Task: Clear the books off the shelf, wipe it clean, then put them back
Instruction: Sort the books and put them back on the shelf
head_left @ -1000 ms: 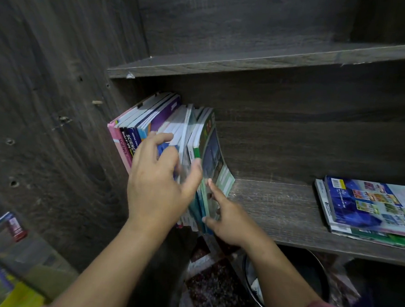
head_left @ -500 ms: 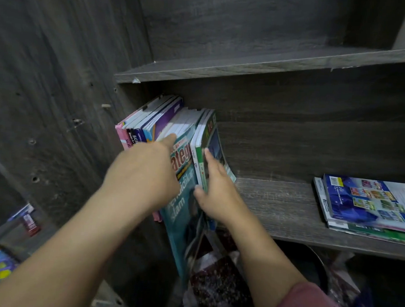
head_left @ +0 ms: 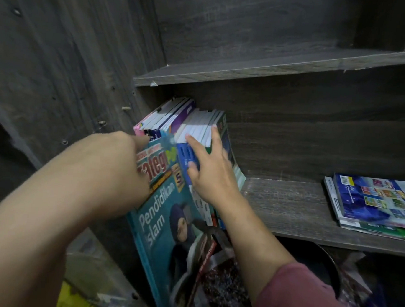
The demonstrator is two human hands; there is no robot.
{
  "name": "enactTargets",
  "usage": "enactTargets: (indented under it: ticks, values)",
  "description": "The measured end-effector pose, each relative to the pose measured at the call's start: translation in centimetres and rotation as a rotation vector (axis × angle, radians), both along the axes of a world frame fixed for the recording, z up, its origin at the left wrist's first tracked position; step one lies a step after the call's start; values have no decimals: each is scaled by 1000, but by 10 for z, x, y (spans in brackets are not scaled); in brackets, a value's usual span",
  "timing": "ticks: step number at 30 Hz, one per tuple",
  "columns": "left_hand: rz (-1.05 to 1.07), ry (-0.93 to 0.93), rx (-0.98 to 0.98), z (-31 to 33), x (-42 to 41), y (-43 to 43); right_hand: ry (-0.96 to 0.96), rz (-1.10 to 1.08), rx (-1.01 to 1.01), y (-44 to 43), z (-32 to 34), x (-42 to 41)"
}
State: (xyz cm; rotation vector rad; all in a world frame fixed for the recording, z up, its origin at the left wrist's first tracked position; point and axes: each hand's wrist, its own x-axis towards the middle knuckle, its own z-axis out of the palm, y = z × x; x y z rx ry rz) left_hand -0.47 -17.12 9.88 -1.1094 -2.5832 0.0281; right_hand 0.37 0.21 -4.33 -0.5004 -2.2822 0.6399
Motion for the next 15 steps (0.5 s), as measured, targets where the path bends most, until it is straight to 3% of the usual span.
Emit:
enactTargets:
  ticks: [4, 9, 15]
  values:
    - [-40, 41, -14, 0, -4, -10, -78, -67, 50, -8, -3, -12]
    - [-70, 65, -68, -11, -8, -13, -41, -171, 163, -7, 3, -21]
    - [-126, -103, -82, -11, -15, -14, 28, -219, 102, 0, 3, -25]
